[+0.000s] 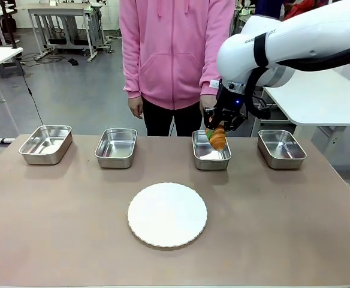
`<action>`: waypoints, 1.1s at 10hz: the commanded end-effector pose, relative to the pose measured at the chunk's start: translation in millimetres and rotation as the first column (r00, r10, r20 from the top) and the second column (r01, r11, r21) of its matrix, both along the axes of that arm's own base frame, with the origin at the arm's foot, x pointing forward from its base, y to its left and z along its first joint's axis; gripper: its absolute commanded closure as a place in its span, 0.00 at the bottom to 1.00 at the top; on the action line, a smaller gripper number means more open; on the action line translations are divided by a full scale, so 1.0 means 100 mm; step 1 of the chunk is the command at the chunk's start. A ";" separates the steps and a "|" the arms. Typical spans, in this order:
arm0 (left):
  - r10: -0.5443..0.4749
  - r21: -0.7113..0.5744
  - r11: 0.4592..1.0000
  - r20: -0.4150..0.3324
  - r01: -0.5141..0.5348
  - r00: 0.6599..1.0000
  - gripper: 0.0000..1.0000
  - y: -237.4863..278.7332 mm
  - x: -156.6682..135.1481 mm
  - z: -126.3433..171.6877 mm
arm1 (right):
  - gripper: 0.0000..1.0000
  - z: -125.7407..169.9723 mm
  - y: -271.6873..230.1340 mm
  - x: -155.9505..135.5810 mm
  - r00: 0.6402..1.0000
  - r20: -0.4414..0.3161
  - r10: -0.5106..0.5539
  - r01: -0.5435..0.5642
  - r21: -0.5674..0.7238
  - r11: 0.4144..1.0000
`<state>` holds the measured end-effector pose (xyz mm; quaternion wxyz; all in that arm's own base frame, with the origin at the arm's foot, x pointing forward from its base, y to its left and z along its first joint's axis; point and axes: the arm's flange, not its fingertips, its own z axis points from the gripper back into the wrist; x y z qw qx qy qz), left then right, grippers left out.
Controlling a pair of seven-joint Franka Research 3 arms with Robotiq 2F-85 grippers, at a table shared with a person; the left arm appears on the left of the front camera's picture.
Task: Place the bread in the container.
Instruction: Place the Butter Roll into the Airtight Container indicated by the human.
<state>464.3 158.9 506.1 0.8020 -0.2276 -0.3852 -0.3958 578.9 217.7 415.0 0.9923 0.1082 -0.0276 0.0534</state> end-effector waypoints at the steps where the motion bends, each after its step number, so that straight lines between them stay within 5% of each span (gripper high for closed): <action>1: -0.002 0.002 1.000 0.005 0.002 1.000 0.00 -0.01 -0.01 0.02 | 0.59 -0.15 -0.05 0.12 0.999 0.044 0.020 -0.021 0.004 1.000; 7: -0.002 0.002 1.000 0.005 0.002 1.000 0.00 -0.01 -0.01 0.02 | 0.59 -0.50 -0.12 0.40 0.992 0.086 0.095 -0.096 0.008 0.995; 8: -0.002 0.002 1.000 0.005 0.002 1.000 0.00 -0.01 -0.01 0.02 | 0.07 -0.50 -0.12 0.42 0.989 0.106 0.106 -0.105 -0.019 0.994; 11: -0.002 0.002 1.000 0.005 0.002 1.000 0.00 -0.01 -0.01 0.02 | 0.00 -0.50 -0.10 0.40 0.989 0.115 0.095 -0.095 -0.004 0.995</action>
